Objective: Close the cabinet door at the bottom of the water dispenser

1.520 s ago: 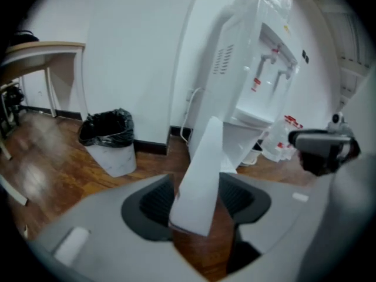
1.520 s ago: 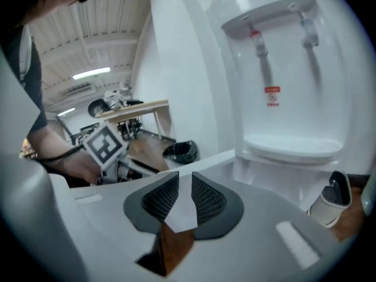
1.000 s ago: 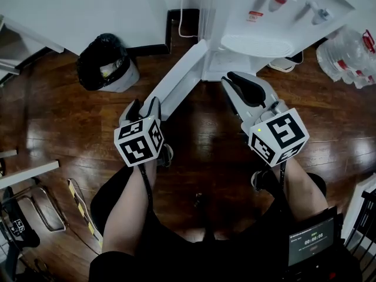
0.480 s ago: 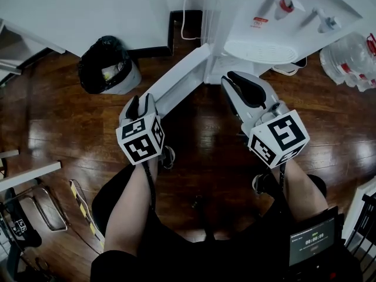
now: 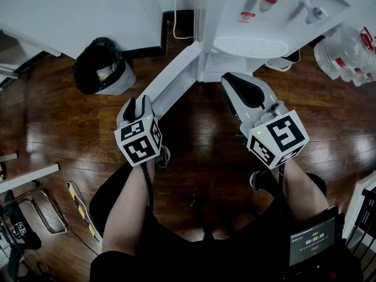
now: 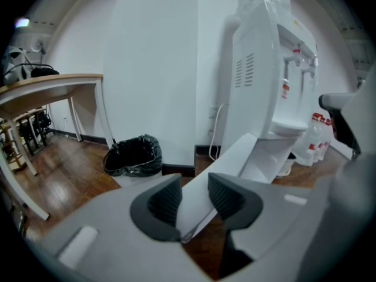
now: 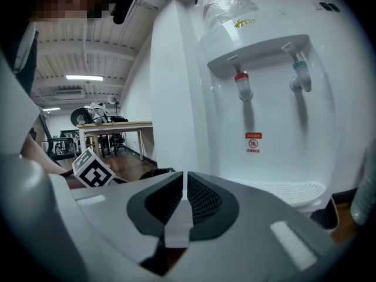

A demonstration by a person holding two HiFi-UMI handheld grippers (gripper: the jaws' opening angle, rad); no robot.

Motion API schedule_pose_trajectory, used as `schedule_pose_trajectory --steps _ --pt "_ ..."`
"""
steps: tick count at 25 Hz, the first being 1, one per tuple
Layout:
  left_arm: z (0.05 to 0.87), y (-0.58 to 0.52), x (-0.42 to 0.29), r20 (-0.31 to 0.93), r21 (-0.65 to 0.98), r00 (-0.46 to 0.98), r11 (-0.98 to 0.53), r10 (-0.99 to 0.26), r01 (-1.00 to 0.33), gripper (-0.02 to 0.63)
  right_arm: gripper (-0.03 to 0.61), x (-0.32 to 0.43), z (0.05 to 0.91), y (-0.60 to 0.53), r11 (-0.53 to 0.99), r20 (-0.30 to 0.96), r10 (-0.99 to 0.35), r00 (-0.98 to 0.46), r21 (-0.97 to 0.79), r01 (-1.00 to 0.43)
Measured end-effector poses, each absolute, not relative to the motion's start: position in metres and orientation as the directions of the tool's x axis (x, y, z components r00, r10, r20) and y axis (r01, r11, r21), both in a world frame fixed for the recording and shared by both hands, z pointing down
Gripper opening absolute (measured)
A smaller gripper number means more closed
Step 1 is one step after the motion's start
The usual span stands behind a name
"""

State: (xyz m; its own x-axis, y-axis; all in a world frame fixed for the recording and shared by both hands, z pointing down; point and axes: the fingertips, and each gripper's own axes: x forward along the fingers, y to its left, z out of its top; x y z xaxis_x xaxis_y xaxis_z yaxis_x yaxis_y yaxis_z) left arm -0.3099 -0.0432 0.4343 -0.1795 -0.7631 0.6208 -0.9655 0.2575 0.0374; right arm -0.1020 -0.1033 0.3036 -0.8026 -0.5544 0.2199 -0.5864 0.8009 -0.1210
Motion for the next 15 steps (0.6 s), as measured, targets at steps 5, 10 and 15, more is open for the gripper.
schedule_pose_trajectory --steps 5,10,15 --pt "0.435 -0.034 -0.289 0.621 0.029 -0.148 0.211 -0.770 -0.977 0.141 0.025 -0.093 0.310 -0.092 0.798 0.238 -0.553 -0.799 -0.125 -0.590" --pt "0.434 -0.022 -0.261 0.612 0.055 -0.092 0.158 -0.785 -0.986 0.141 0.005 -0.077 0.308 -0.078 0.785 0.225 -0.580 -0.783 -0.104 -0.611" --pt "0.436 -0.017 -0.242 0.611 0.096 -0.051 0.138 -0.790 -0.986 0.143 0.005 -0.064 0.301 -0.064 0.783 0.195 -0.585 -0.787 -0.116 -0.611"
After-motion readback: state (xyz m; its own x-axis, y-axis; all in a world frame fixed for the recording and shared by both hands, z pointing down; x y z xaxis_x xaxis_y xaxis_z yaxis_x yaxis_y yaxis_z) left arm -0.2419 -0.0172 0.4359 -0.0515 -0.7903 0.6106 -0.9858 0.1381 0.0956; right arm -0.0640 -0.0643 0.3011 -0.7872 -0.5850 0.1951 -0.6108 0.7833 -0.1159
